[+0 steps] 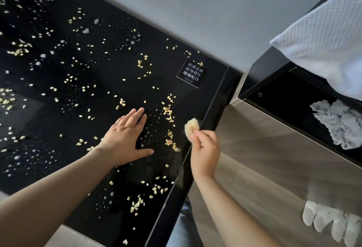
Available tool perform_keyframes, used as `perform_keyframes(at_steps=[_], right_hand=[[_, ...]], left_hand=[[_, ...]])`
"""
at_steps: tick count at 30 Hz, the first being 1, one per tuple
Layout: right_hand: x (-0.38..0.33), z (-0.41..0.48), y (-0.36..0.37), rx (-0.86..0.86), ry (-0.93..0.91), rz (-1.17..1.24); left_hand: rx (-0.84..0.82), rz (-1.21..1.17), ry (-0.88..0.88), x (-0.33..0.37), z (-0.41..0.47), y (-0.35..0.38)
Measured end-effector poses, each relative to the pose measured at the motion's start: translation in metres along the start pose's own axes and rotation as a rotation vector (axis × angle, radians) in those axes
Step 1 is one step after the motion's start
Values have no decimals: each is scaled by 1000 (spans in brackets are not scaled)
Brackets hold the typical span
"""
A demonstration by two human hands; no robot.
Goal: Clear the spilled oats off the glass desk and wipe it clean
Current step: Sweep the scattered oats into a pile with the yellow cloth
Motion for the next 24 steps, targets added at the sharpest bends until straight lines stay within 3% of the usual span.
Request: perform_keyframes(at_steps=[3,6,11,17,20,24], right_hand=[[-12,-43,3,-49,-38,42],[-18,-58,-1,-115,63,130],[-7,-3,-39,66,103,95],[12,-20,-17,59,102,-40],[-9,-71,-5,-12,-14,-19],[-19,-100,-2,-118,64,85]], left_hand=[[-29,18,9,-2,-1,1],[-48,-2,22,-1,-1,-3],[16,-23,59,-1,-24,-8],[52,-9,-66,-20,-63,-1],[24,12,-126,-32,-66,3],[-17,38,-91,-37,-67,12]])
Point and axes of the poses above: each hand's wrist, its own z-axis towards the middle knuckle, its own y-axis out of the palm, x = y × z, the point moved 8 cm from there along z, towards the middle knuckle, and after that the axes turned 11 degrees about x, right-handed, at the moved point
